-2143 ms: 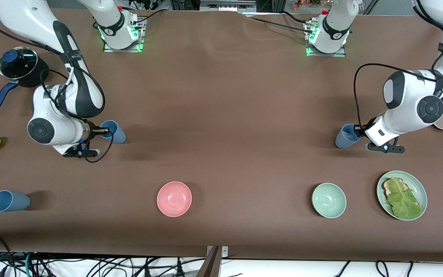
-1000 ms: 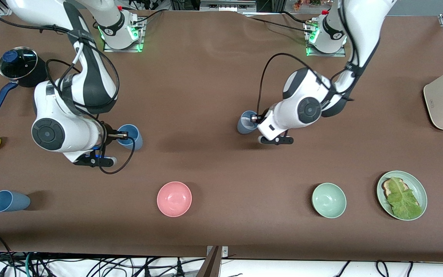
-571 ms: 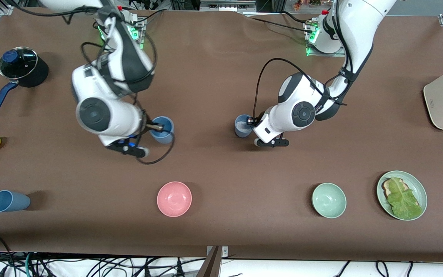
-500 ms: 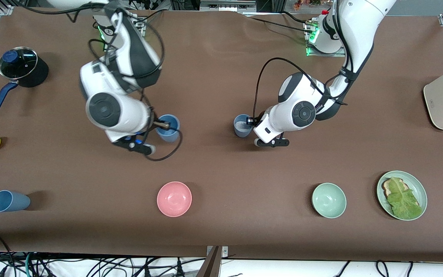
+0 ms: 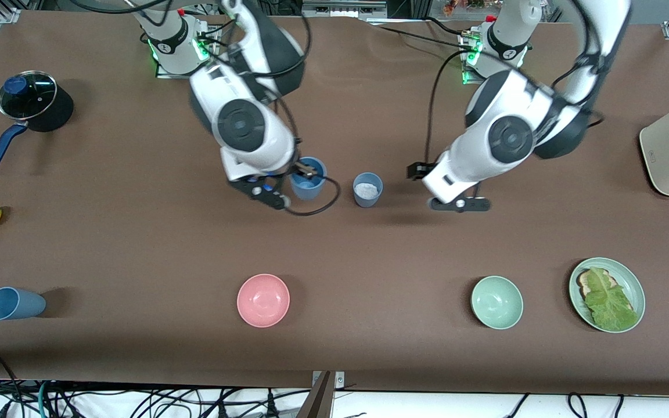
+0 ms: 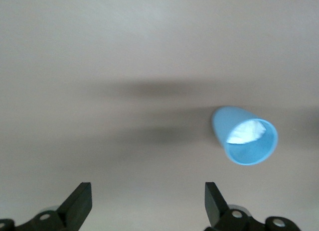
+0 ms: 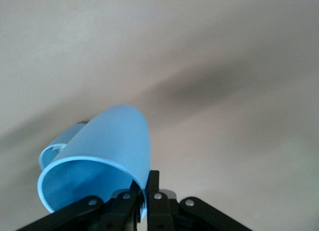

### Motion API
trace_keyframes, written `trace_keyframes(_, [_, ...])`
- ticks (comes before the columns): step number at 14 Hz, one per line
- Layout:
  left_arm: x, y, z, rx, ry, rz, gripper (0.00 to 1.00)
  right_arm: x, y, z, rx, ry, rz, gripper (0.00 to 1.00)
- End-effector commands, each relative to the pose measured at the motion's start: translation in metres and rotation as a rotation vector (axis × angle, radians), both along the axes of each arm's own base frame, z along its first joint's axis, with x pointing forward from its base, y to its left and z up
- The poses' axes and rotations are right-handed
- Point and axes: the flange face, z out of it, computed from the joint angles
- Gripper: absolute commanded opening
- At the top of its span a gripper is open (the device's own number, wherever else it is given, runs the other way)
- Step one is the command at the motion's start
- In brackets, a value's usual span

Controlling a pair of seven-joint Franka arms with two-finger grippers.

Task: Stack blue cups with both arms
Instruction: 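Lower the right gripper's cup into the placed cup while the left gripper withdraws, then open the right gripper and lift it off the stacked cups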

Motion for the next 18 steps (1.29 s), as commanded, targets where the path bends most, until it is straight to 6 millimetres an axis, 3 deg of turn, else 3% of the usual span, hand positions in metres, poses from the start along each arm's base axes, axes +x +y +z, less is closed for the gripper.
trace_keyframes(1, [0.005,0.046,0.044,0.052,-0.052,-0.069,1.0,-0.02,0.055,-0.013,0.011,-0.035,-0.075,0.0])
trace_keyframes(4, [0.023,0.096,0.093,0.046,-0.047,-0.073,1.0,-0.037,0.085,-0.024,0.061,-0.024,-0.111,0.0])
trace_keyframes(7, [0.028,0.145,0.128,0.036,-0.054,-0.095,1.0,-0.032,0.092,-0.028,0.103,-0.04,-0.158,0.0])
trace_keyframes(9, [0.024,0.161,0.144,0.041,-0.079,-0.084,1.0,-0.034,0.101,-0.035,0.129,-0.04,-0.163,0.0])
trace_keyframes(12, [0.014,0.168,0.168,0.055,-0.14,-0.063,1.0,-0.036,0.103,-0.047,0.128,-0.01,-0.179,0.0])
trace_keyframes(13, [0.009,0.165,0.163,0.054,-0.126,-0.069,1.0,-0.036,0.103,-0.052,0.121,-0.003,-0.178,0.0])
trace_keyframes(14, [0.004,0.182,0.166,0.06,-0.127,-0.034,1.0,-0.037,0.102,-0.055,0.117,0.003,-0.174,0.0])
trace_keyframes(18, [-0.023,0.187,0.179,0.08,-0.15,-0.015,1.0,-0.037,0.102,-0.063,0.107,0.009,-0.169,0.0])
